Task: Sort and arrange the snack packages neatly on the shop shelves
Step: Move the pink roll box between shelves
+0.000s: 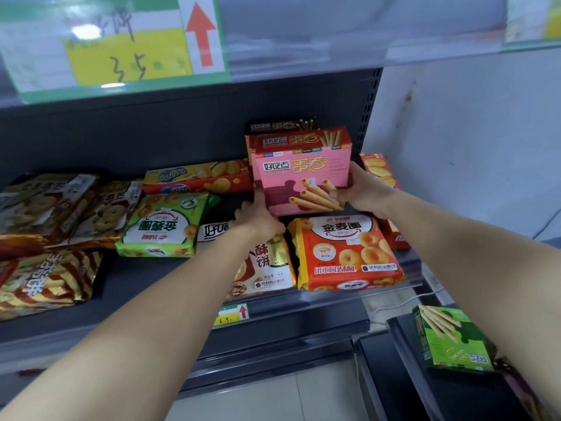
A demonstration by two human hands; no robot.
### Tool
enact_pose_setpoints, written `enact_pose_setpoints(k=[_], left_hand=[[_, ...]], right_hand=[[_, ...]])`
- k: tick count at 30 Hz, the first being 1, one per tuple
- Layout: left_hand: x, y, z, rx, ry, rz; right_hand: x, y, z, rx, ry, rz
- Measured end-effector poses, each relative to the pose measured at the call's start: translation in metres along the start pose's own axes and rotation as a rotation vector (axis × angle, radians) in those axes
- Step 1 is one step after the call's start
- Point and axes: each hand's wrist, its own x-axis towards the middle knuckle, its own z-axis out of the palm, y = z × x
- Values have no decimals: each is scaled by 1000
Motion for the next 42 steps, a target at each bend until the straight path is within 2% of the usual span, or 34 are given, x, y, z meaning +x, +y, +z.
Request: enact_pose_setpoints(k=[7, 12, 15, 22, 28, 31, 39, 42], left_hand=[[0, 6, 4, 154, 80, -67], [2, 0, 1, 103, 91, -158], [5, -3, -2, 21, 103, -149], [-3, -5, -9, -127, 88, -59], [-24, -10, -28, -253, 170, -8], [-40, -20, -46, -282, 182, -8], [-103, -51, -96, -272, 179, -7], [-123, -72, -109, -322, 141, -32]], right_hand=[[-3, 11, 9, -103, -16, 20], [0, 5, 16, -138, -80, 11], [4, 0, 24, -178, -74, 6], [5, -4, 34, -245, 102, 115], [-13, -26, 39, -341, 477, 127], [-28, -45, 43, -311, 548, 75], [-79, -98, 77, -361, 379, -41], [-100, -115, 93, -365, 239, -30]])
